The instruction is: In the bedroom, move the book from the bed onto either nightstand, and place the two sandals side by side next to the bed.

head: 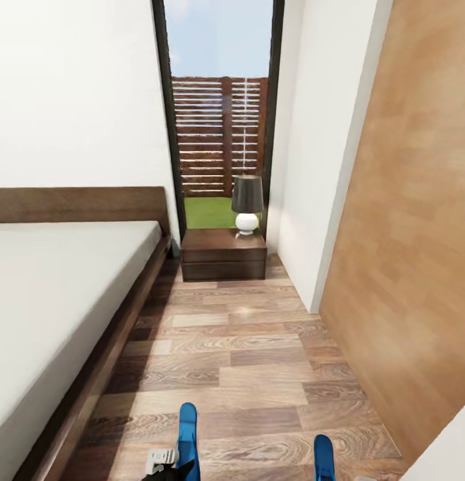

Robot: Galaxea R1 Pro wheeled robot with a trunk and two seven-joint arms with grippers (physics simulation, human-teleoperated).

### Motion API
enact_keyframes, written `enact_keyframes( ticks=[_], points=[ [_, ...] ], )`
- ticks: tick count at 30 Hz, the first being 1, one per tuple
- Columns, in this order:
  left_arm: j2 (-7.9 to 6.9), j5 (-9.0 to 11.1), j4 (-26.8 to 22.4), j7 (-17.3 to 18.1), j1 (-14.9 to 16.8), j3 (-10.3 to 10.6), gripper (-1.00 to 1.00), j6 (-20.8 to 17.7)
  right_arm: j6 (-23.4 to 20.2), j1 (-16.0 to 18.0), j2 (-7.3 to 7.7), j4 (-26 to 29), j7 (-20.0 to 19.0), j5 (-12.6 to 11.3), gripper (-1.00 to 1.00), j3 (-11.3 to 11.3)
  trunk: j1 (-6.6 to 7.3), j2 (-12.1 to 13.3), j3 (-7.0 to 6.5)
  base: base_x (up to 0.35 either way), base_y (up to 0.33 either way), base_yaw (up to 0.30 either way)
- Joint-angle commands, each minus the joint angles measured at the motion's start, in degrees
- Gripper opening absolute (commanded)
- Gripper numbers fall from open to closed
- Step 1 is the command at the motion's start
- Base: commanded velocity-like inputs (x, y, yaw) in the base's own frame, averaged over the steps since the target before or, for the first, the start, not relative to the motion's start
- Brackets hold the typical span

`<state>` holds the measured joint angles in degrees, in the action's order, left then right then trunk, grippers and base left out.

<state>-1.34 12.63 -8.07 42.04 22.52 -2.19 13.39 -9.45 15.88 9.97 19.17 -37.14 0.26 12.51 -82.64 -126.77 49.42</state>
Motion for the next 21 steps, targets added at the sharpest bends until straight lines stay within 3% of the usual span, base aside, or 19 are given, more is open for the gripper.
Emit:
enact_keyframes(
  ticks=[1, 21],
  points=[
    [-0.02, 0.0, 0.1, 0.3, 0.0, -0.3, -1.00, 0.1, -0.6, 0.0, -0.04, 0.1, -0.3, 0.0, -1.00, 0.5, -0.02, 0.0, 0.06, 0.333, 0.000, 0.000],
    [-0.04, 0.0, 0.1, 0.2, 0.1, -0.3, -1.00, 0.1, -0.6, 0.0, -0.04, 0.1, -0.4, 0.3, -1.00, 0.5, -0.02, 0.0, 0.06, 0.330, -0.026, 0.000]
  ],
)
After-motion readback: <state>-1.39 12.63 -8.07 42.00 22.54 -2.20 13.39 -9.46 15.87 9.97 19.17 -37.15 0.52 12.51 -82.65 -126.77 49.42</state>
